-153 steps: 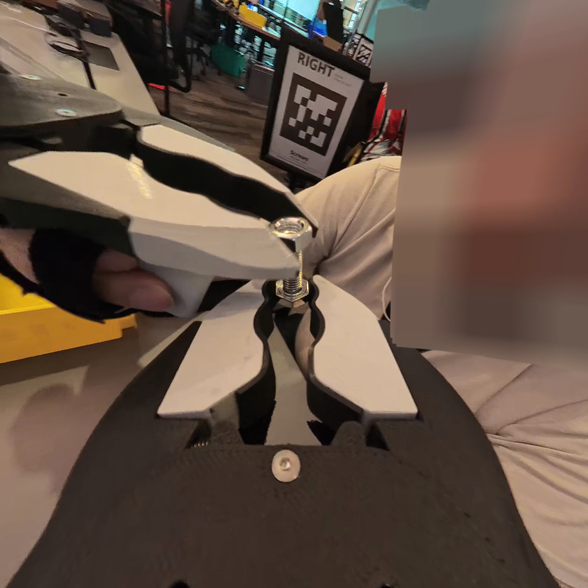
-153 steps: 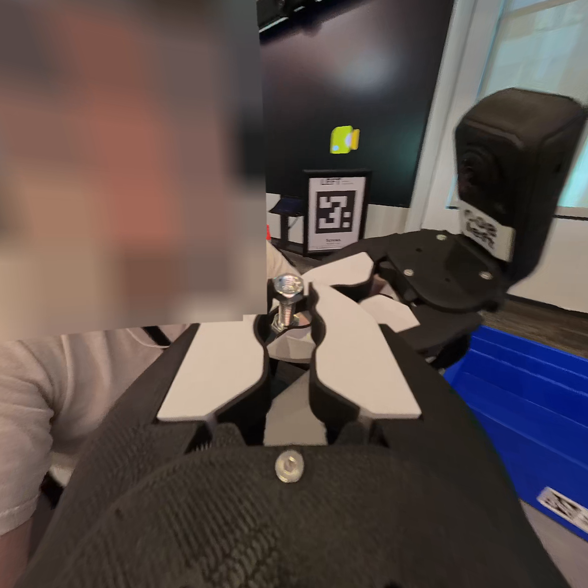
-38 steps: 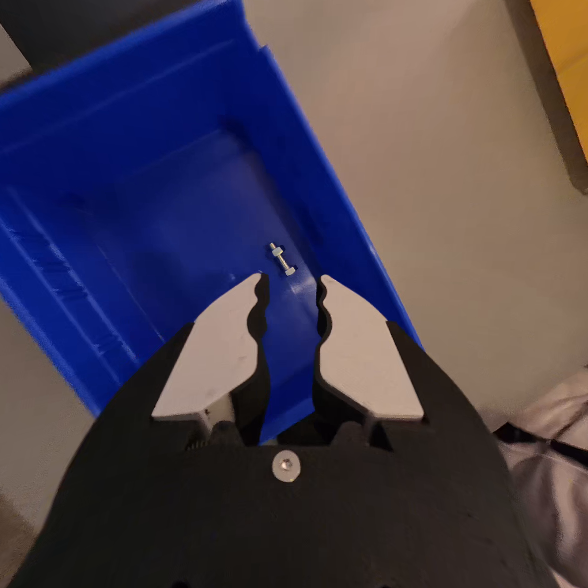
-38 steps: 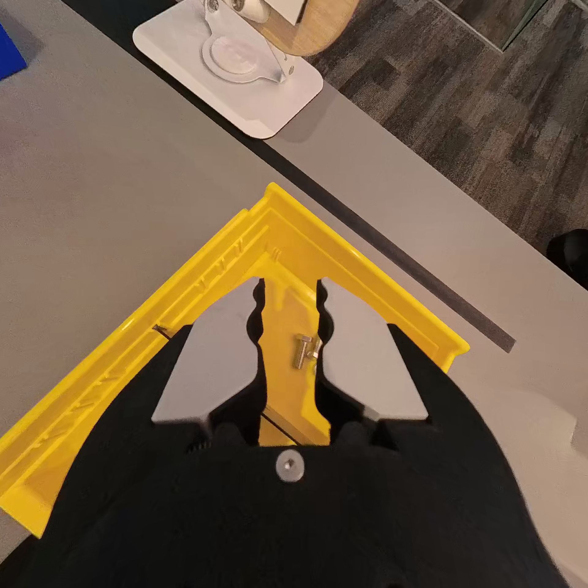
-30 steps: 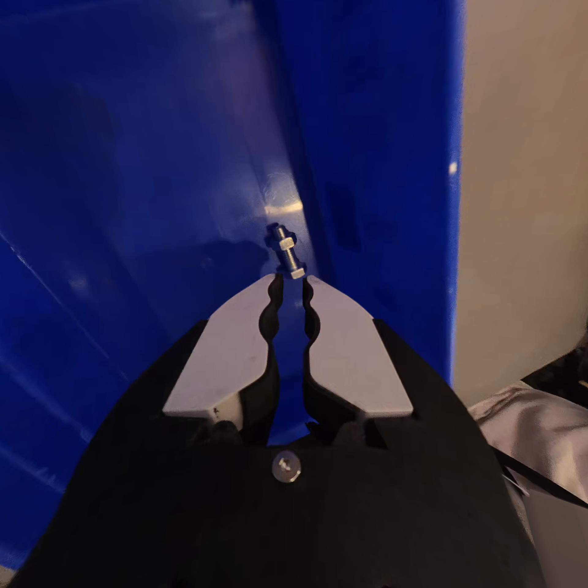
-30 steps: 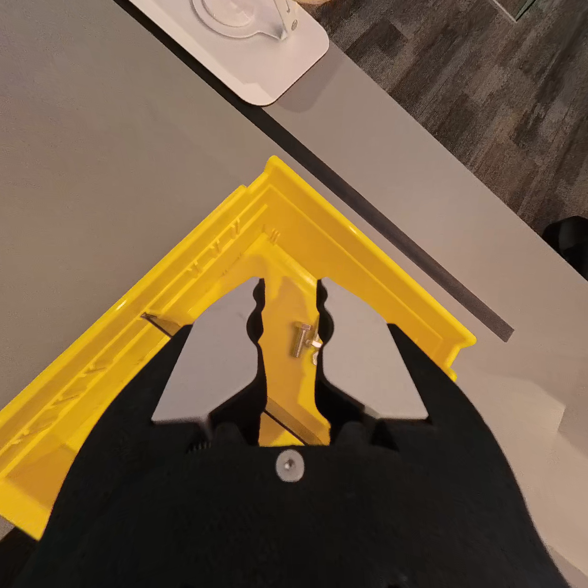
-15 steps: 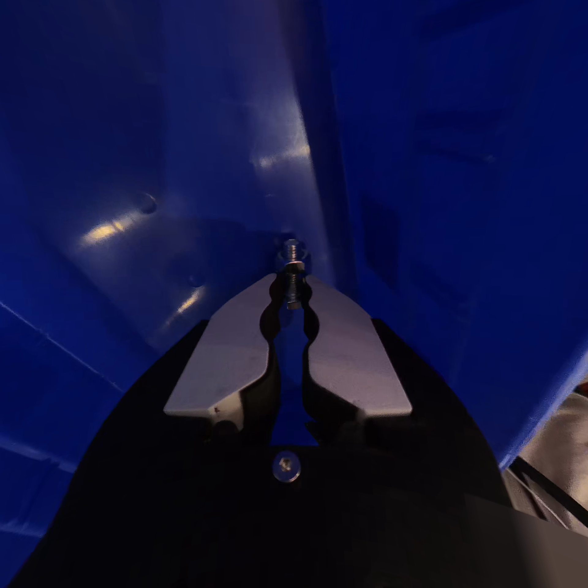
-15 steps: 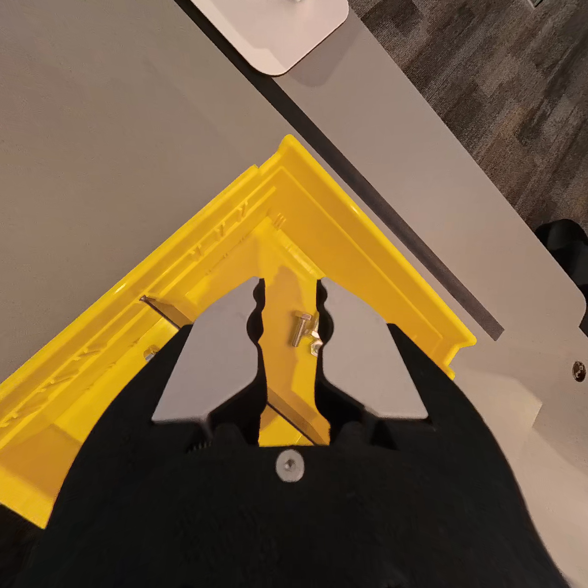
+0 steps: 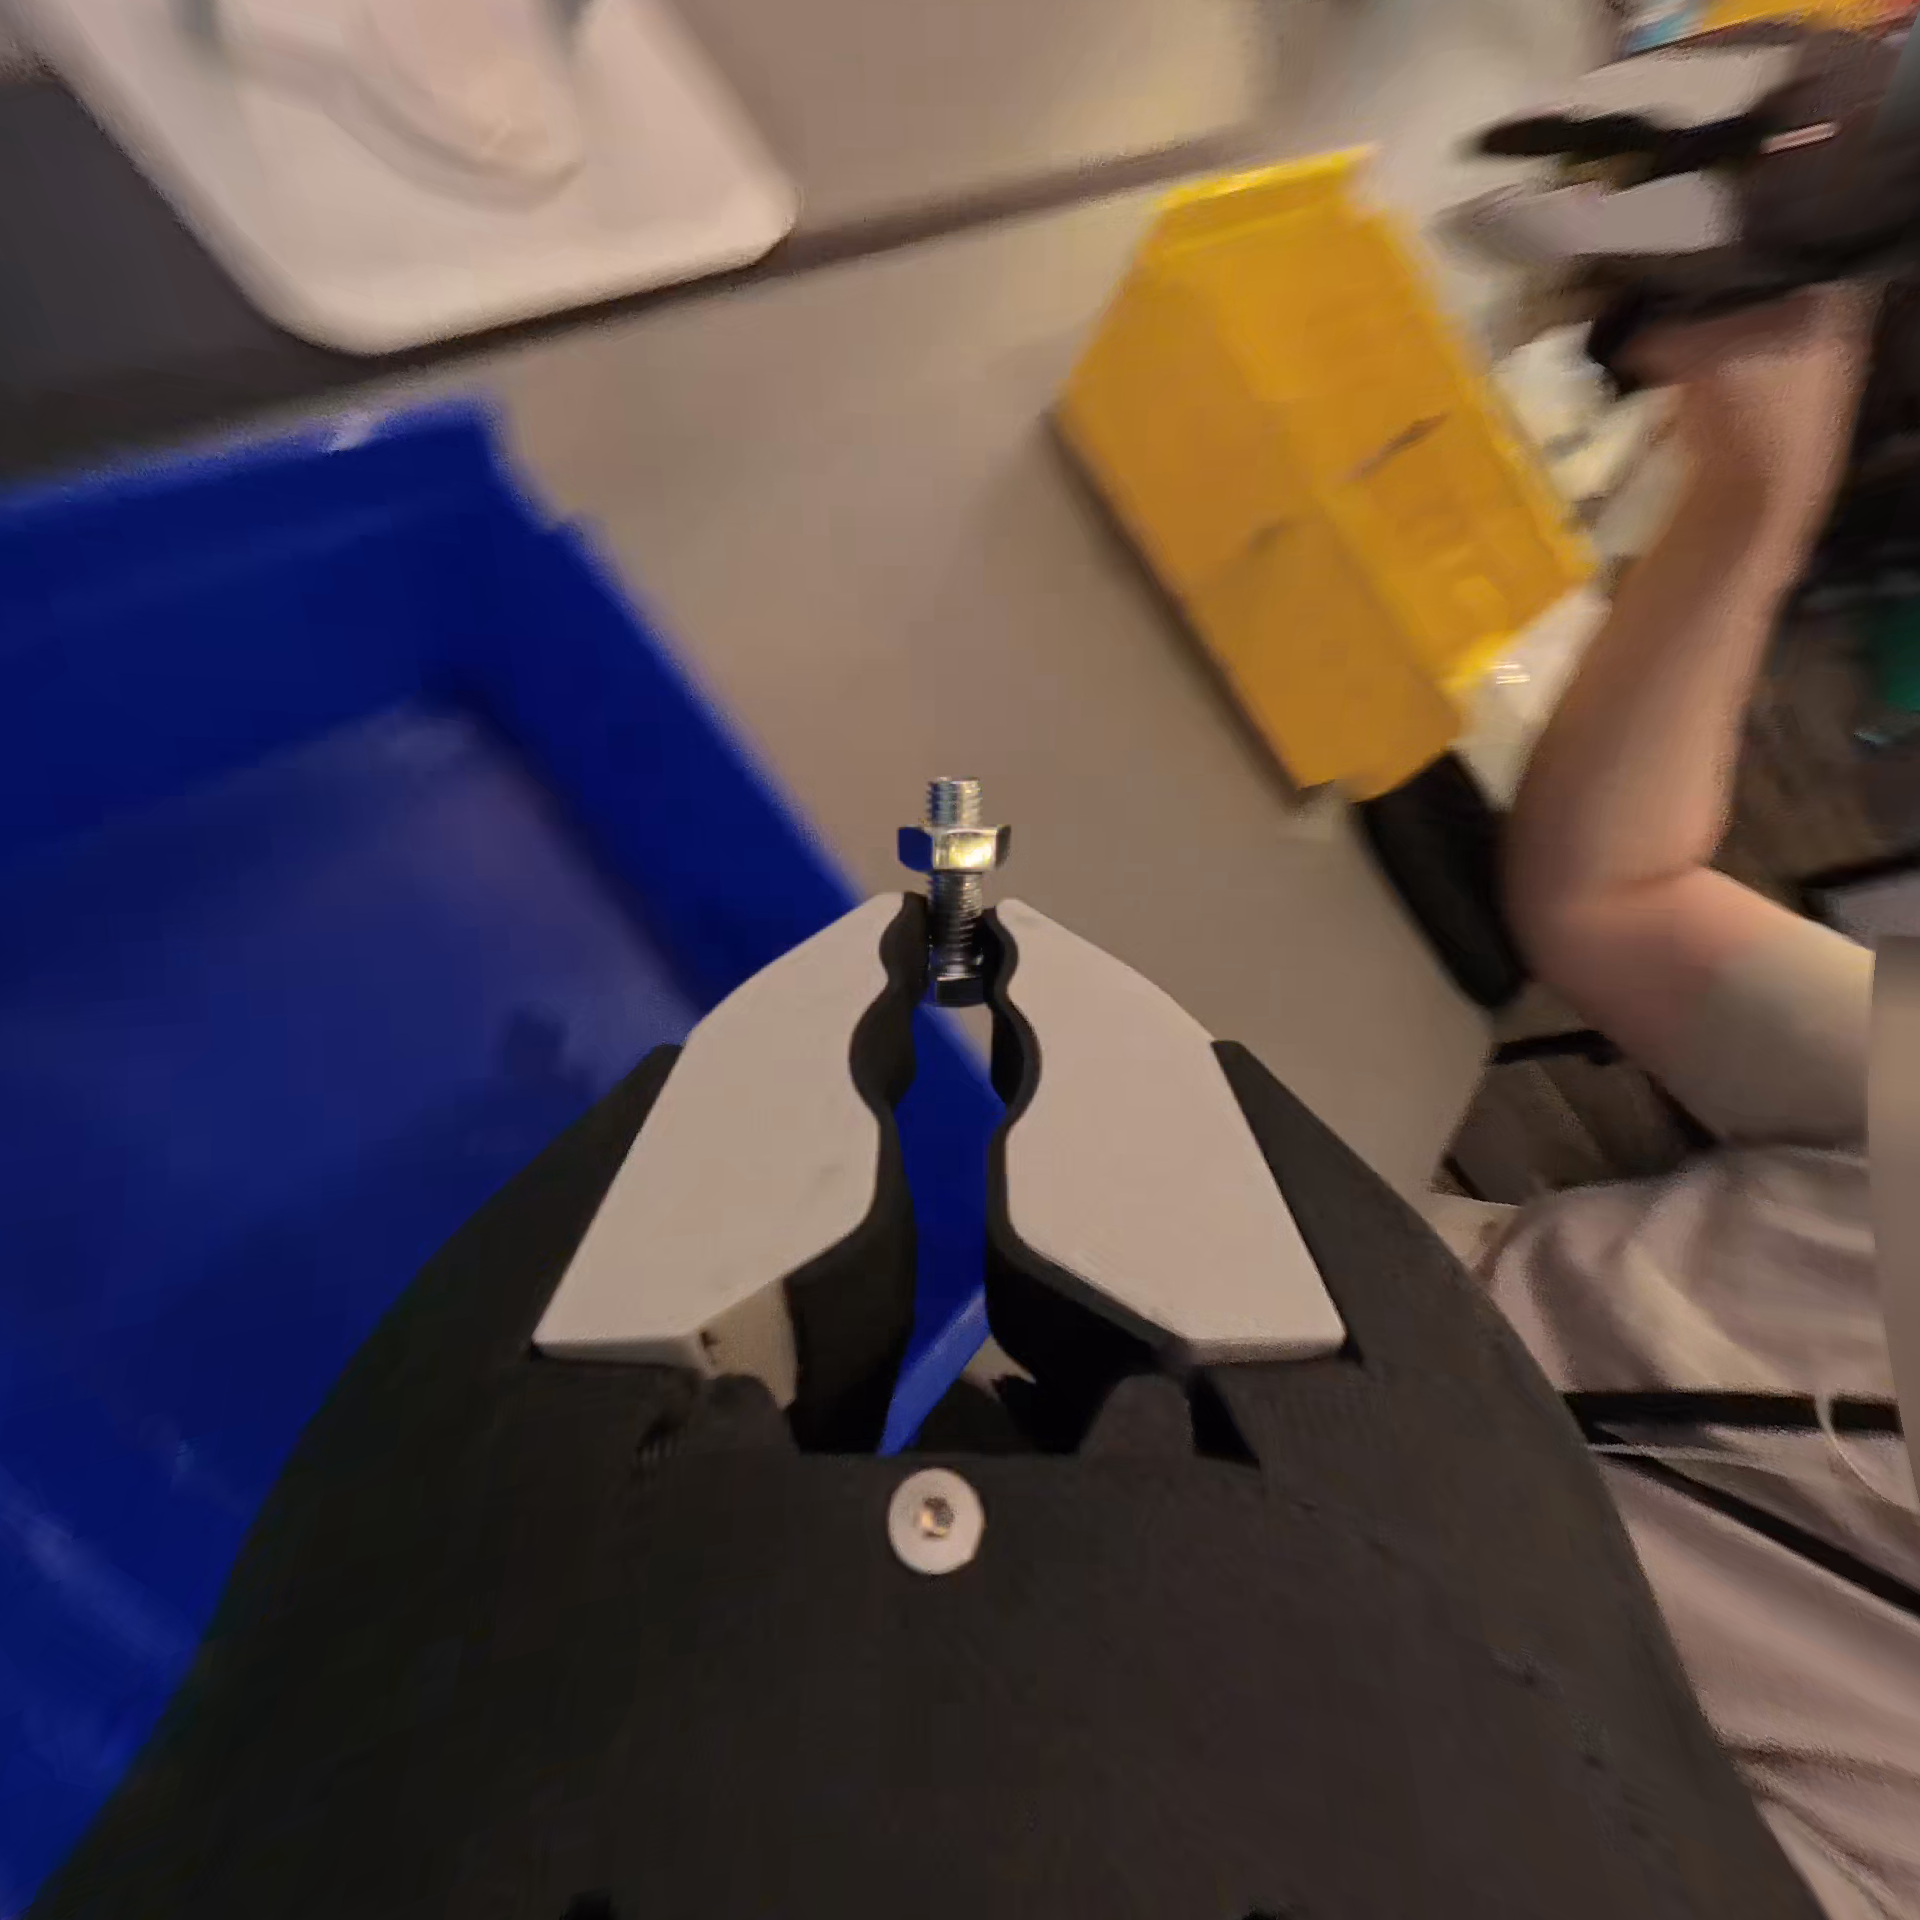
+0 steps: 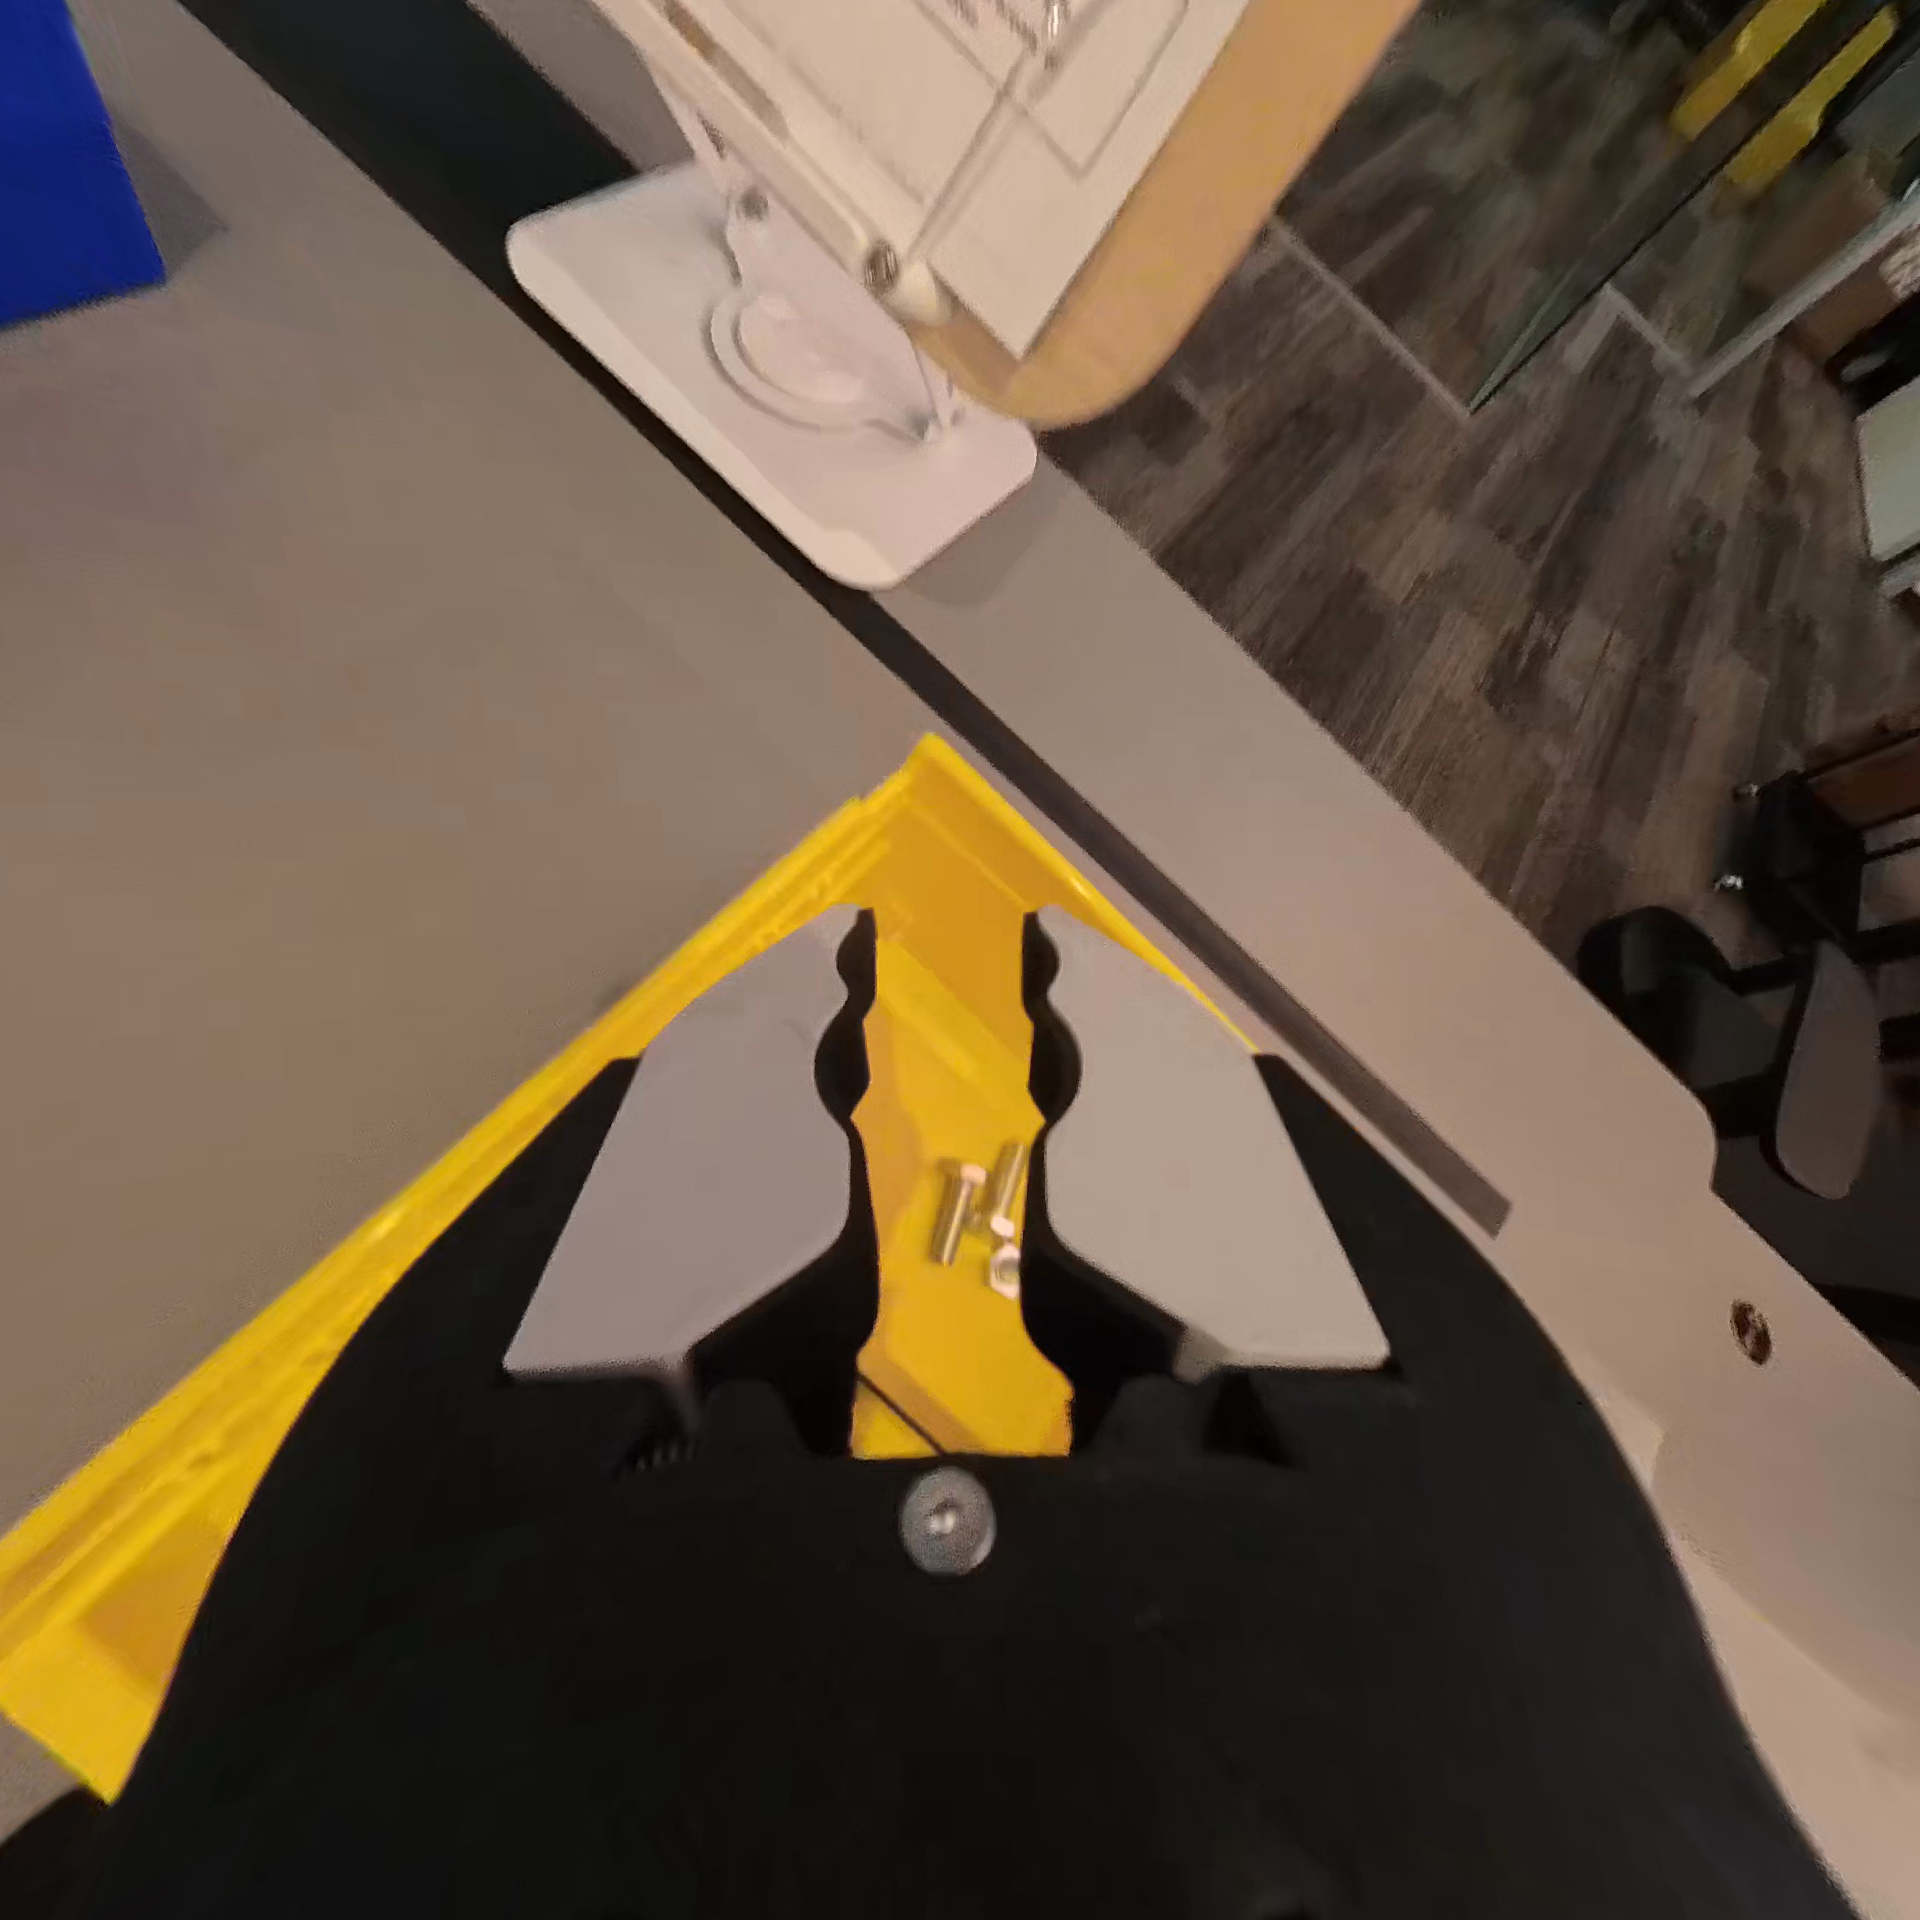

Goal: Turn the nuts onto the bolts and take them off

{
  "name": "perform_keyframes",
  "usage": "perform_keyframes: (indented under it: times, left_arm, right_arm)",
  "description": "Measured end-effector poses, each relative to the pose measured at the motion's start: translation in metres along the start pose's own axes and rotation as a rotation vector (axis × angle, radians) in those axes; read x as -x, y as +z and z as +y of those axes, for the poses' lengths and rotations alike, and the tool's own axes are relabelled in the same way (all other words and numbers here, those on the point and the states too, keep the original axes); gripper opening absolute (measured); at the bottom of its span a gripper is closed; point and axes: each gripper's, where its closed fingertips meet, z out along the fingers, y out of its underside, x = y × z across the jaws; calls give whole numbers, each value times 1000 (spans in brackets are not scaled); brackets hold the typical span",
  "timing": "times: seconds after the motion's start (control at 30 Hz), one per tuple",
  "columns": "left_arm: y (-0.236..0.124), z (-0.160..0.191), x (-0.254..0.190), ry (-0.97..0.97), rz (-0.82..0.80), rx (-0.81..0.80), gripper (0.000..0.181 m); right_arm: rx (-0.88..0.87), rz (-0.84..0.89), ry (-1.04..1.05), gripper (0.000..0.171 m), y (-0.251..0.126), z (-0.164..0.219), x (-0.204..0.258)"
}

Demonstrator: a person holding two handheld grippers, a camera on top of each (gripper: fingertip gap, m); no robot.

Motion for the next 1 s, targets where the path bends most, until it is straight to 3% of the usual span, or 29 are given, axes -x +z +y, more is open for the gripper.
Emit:
perform_keyframes:
  times: [0.1, 0.2, 0.27, 0.33, 0.53, 0.7, 0.8, 0.93, 1.0]
  left_arm:
    - [-4, -26, -67, 213, 213, -133, 9]
    - [3, -44, -131, 395, 382, -248, 9]
    - [9, -51, -167, 441, 493, -304, 9]
    - [21, -49, -192, 477, 554, -313, 9]
    - [49, -36, -229, 566, 567, -269, 9]
    - [46, -39, -238, 561, 588, -316, 9]
    - [38, -41, -244, 570, 623, -357, 9]
    - [19, -42, -253, 554, 728, -403, 9]
    - [19, -45, -250, 553, 693, -426, 9]
  right_arm:
    - [-307, -113, 18, 28, -28, -64, 38]
    - [-679, -529, 90, 26, -84, -130, 118]
    - [-822, -807, 137, 27, -123, -152, 165]
    - [-859, -900, 146, 29, -138, -161, 189]
    - [-836, -920, 126, 31, -141, -162, 209]
    - [-849, -1005, 127, 37, -149, -161, 217]
    - [-856, -941, 104, 40, -145, -162, 213]
    - [-889, -1002, 182, 34, -154, -163, 198]
    - [-919, -1050, 204, 33, -163, -165, 199]
